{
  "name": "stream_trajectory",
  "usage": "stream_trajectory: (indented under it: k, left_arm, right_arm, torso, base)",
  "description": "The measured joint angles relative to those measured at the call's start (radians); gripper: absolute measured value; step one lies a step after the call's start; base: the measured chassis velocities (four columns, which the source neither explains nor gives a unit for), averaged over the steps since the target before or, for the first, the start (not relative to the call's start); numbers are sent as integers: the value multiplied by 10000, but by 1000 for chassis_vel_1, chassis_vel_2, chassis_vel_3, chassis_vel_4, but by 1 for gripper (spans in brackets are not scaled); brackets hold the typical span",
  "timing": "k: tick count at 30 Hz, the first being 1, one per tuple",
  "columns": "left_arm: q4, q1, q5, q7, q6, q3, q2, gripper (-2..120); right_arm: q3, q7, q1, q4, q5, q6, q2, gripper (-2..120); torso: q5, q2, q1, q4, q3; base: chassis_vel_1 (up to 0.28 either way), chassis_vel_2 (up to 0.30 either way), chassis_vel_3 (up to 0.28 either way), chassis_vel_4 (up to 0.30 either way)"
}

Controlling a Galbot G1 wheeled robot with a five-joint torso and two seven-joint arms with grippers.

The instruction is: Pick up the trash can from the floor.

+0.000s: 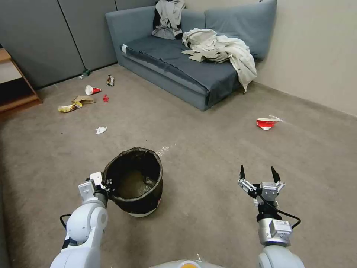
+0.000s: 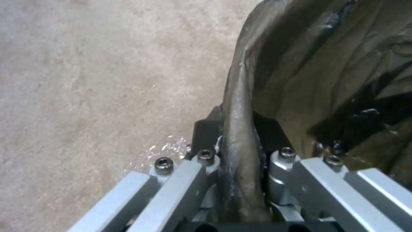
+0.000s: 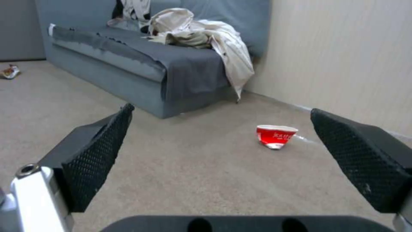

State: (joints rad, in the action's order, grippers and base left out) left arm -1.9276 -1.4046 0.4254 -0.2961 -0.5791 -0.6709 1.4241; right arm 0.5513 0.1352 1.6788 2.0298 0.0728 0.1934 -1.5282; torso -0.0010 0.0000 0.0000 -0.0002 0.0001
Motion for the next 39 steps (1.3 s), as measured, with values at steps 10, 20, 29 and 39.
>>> stream_trajectory:
  k: [10, 20, 29, 39]
  left_arm:
    - [-846, -634, 129, 210, 1556, 138, -160, 5]
    - [-2323, -1599, 365, 1538, 2617, 180, -241, 4]
    - [-3516, -2550, 603, 2679, 3088, 384, -259, 4]
    - [-3800, -2967, 662, 2646, 3063, 543, -154, 4]
  right_arm:
    - [0, 29, -3, 90, 25, -43, -24, 100]
    - [-19, 58, -107, 180, 30, -139, -28, 100]
    - [-26, 102, -164, 262, 28, -207, -24, 100]
    - [-16, 127, -65, 310, 25, -183, -52, 100]
  torso:
    - [10, 0, 0, 4, 0]
    - [11, 0, 0, 2, 0]
    - [10, 0, 0, 2, -2]
    - [9, 0, 0, 2, -2]
  base:
    - [0, 0, 0, 0]
    - [0, 0, 0, 0]
    - [0, 0, 0, 0]
    - [0, 0, 0, 0]
